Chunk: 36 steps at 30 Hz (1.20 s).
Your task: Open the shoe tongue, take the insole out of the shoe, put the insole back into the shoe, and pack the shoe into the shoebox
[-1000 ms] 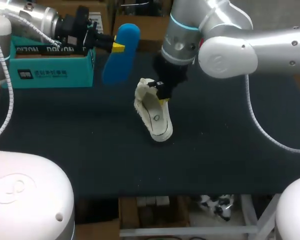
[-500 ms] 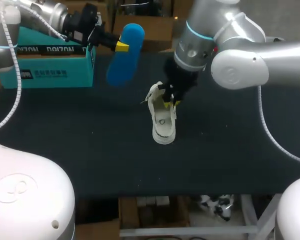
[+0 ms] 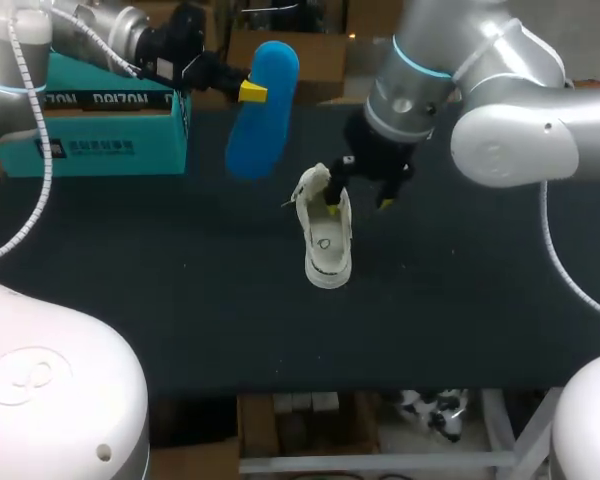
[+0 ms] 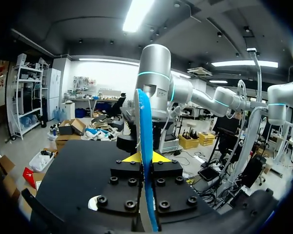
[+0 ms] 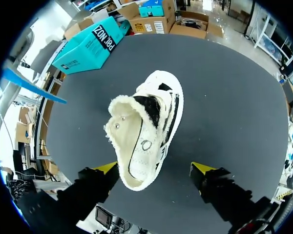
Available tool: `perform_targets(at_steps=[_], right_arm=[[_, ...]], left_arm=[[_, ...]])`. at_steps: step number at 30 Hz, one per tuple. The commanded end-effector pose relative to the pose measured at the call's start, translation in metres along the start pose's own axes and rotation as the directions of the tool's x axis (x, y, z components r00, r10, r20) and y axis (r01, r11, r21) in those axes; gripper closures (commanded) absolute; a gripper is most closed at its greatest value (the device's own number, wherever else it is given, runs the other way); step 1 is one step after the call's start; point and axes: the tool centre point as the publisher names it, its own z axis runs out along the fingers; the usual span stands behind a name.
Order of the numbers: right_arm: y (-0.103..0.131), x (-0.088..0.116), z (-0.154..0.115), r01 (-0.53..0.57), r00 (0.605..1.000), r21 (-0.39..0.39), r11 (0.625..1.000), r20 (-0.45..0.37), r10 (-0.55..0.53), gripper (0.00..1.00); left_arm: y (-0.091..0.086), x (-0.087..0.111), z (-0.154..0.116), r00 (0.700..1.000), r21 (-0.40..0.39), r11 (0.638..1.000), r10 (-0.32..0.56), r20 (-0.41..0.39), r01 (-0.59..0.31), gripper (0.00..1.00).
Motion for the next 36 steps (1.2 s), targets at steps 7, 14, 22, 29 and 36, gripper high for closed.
perform_targets(at_steps=[7,14,22,29,36], right_arm=[[-0.004,-0.014,-0.011,-0.014,0.995,0.023,1.0,-0.098,0.017,0.0],[-0.044,-0.024,-0.049,-0.192,0.907,0.101,0.976,-0.361,0.216,0.0],[-0.062,-0.022,-0.058,-0.228,0.875,0.148,0.962,-0.404,0.269,0.0],[-0.062,-0.021,-0.059,-0.254,0.856,0.172,0.952,-0.418,0.304,0.0],[-0.069,0.003,-0.066,-0.5,0.55,0.41,0.763,-0.53,0.645,0.0]], left_arm=[[0.006,0.019,0.011,1.0,0.012,1.0,0.005,0.018,-0.006,1.0],[0.012,0.071,0.04,0.998,0.099,0.995,0.01,0.06,-0.016,1.0],[0.001,0.104,0.062,0.999,0.143,0.99,0.001,0.037,-0.006,1.0],[-0.007,0.104,0.075,0.999,0.169,0.986,-0.022,0.037,0.016,1.0],[-0.012,0.104,0.078,0.997,0.221,0.975,-0.042,0.061,0.028,1.0]])
